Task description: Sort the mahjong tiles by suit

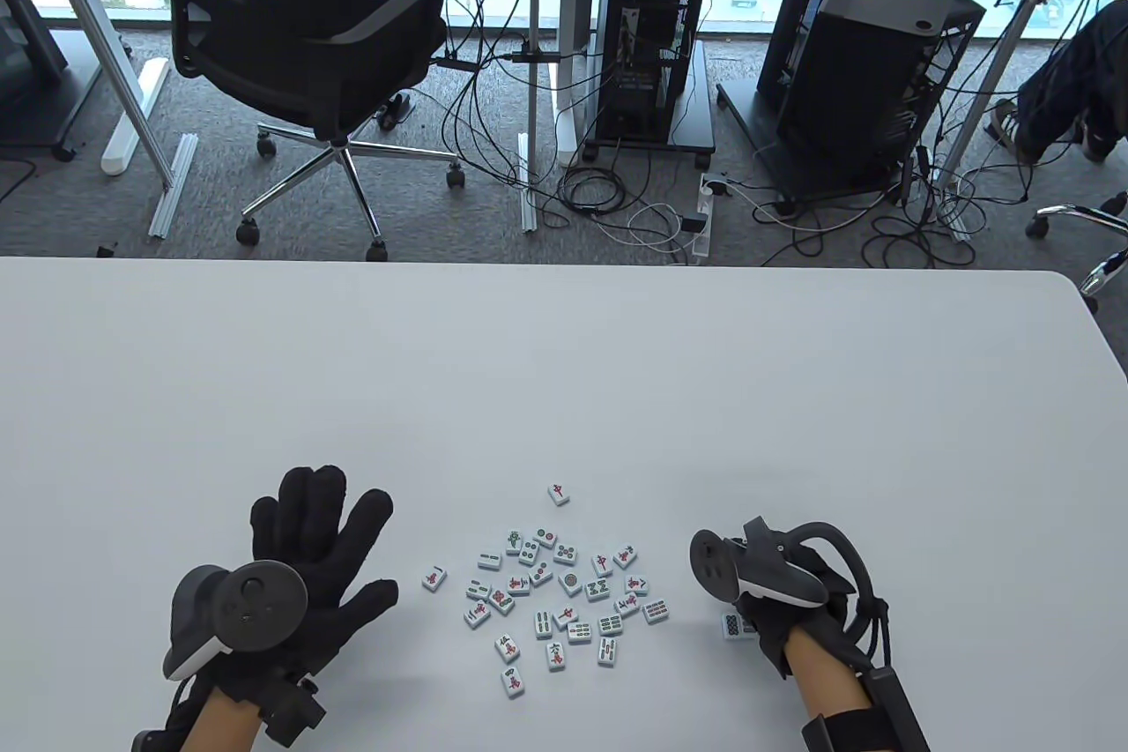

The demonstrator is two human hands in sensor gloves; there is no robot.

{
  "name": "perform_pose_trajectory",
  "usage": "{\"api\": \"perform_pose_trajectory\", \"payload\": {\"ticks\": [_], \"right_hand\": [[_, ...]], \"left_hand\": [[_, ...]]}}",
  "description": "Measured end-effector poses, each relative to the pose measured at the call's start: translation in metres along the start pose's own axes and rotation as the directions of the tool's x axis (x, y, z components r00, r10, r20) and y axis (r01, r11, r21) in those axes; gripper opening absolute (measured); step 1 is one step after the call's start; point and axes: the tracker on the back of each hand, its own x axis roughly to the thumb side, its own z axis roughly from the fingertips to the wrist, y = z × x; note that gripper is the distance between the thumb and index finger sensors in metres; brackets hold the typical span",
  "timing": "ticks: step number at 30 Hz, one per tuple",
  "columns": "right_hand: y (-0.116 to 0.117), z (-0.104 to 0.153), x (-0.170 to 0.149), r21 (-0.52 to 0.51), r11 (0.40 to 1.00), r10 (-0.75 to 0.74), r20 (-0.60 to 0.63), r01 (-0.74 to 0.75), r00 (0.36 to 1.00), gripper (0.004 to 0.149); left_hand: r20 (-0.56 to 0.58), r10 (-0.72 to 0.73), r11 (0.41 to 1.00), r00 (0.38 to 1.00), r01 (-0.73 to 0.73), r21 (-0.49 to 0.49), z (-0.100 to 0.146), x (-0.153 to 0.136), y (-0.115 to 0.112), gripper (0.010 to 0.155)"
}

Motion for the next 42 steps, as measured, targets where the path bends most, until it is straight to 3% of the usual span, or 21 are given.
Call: {"api": "perform_pose_trajectory", "payload": {"ticks": [10, 13, 19, 28, 35, 42], "right_hand": [[0.005, 0.003, 0.002, 0.018, 0.999, 0.036, -0.004, -0.036, 0.999, 0.059], [-0.006, 0.004, 0.002, 0.026, 1.000, 0.016, -0.030, -0.015, 0.999, 0.062], [-0.039, -0.006, 0.021, -0.091, 0.989, -0.115, 0.000, 0.115, 0.993, 0.055], [-0.072, -0.053, 0.081, -0.132, 0.971, -0.188, 0.092, 0.199, 0.978, 0.050], [-0.076, -0.081, 0.129, -0.095, 0.995, -0.008, 0.116, 0.019, 0.993, 0.051], [-0.073, -0.090, 0.131, -0.067, 0.997, 0.032, 0.092, -0.026, 0.995, 0.048]], "left_hand": [[-0.006, 0.002, 1.000, 1.000, -0.002, -0.013, -0.001, 0.001, 0.000, 0.081], [-0.008, 0.002, 1.000, 1.000, -0.002, -0.019, -0.001, 0.002, -0.001, 0.081], [-0.010, 0.001, 0.999, 1.000, -0.002, -0.036, -0.002, 0.003, -0.002, 0.081], [-0.004, 0.012, 1.000, 1.000, -0.012, -0.029, -0.002, 0.004, 0.000, 0.080], [0.003, 0.022, 1.000, 1.000, -0.022, -0.017, -0.001, 0.004, 0.002, 0.079], [0.002, 0.034, 0.999, 0.999, -0.034, -0.010, -0.001, 0.004, 0.003, 0.079]]}}
